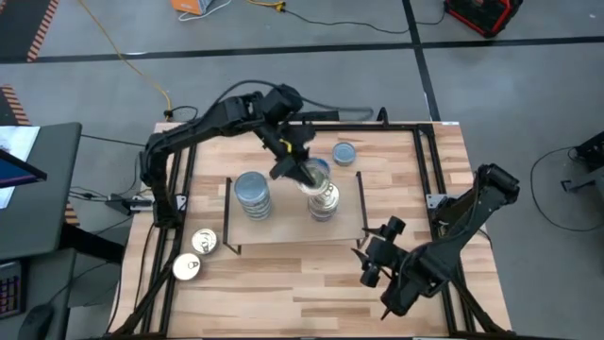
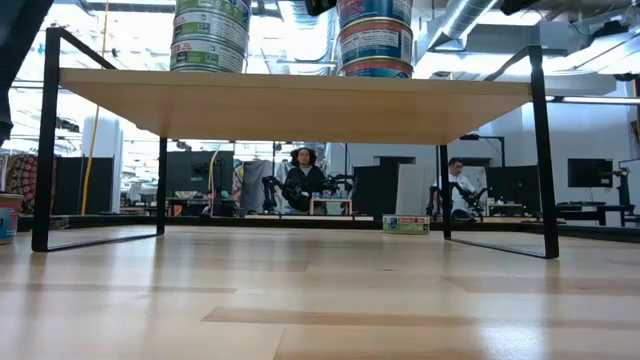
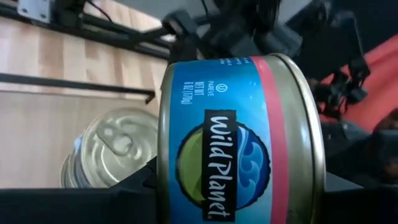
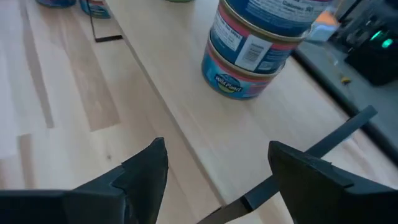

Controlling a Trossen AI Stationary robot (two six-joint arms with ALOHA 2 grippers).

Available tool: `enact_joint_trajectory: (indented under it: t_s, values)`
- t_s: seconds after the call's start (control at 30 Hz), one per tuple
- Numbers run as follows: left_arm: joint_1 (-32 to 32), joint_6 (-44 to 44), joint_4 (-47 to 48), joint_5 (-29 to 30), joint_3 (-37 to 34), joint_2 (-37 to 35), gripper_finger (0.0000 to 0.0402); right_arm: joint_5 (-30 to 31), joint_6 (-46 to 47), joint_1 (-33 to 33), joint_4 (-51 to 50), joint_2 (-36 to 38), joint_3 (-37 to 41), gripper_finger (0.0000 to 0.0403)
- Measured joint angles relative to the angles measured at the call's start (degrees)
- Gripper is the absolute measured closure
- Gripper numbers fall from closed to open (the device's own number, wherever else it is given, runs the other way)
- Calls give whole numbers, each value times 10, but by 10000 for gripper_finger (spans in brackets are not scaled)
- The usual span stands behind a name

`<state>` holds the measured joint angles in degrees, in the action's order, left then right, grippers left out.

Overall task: Stack canned seafood by type on shelf
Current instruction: Stack the blue tuna can on top of the blue tuna can on the shelf

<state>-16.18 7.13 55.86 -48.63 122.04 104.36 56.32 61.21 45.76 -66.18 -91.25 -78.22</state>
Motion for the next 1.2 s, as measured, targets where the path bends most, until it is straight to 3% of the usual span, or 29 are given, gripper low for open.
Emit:
enact_joint_trajectory:
  t_s: [0.13, 0.43, 0.6, 1.2]
  values:
    - [13, -18, 11, 20, 0, -1, 228, -2, -6, 9, 7, 3, 0, 101]
    - [72, -33, -33, 125, 0, 3, 228, 21, -32, 30, 38, 1, 0, 101]
    - [103, 19, -48, 191, -4, 26, 228, 23, -33, 30, 36, 1, 0, 101]
    - [60, 108, -54, 106, -5, 44, 227, 50, -30, 48, 37, 1, 0, 101]
